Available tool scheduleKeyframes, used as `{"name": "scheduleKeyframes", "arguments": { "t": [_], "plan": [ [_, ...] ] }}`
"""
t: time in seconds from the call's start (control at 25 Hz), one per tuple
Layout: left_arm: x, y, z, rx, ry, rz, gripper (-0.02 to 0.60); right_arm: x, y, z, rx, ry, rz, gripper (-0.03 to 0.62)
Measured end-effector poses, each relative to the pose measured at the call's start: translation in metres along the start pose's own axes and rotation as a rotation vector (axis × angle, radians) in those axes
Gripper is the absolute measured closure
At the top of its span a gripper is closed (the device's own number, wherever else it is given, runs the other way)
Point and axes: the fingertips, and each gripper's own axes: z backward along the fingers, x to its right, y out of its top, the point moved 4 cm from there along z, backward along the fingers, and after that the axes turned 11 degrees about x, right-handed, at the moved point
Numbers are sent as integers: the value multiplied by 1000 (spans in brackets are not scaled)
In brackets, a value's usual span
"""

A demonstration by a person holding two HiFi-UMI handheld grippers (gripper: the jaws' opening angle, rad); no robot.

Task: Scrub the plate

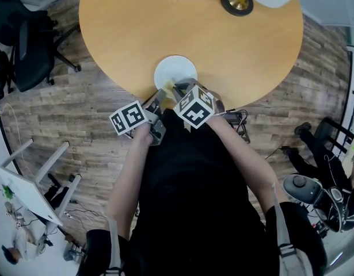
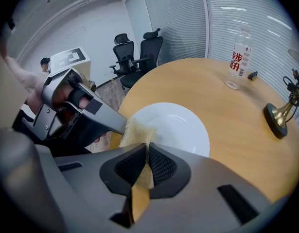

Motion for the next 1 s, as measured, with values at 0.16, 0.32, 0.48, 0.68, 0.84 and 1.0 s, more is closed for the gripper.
{"name": "scheduleKeyframes", "arguments": {
  "t": [0.16,0.32,0.48,0.68,0.84,1.0],
  "plan": [
    [4,-3,1,-13,-10,-25,558,4,12,-1,31,-8,-12,566],
    [6,-8,0,-32,-8,-48,558,10,28,-7,61,-18,4,566],
    [5,-8,1,-30,-5,-36,558,19,35,-16,80,-34,7,566],
    [3,-6,4,-27,-5,-39,558,44,35,-15,88,-107,-49,566],
    [3,-4,4,-23,-7,-34,558,70,23,-5,65,-180,-92,566],
    [1,-3,4,-23,-8,-30,558,87,9,7,50,-231,-138,566]
  ]
}}
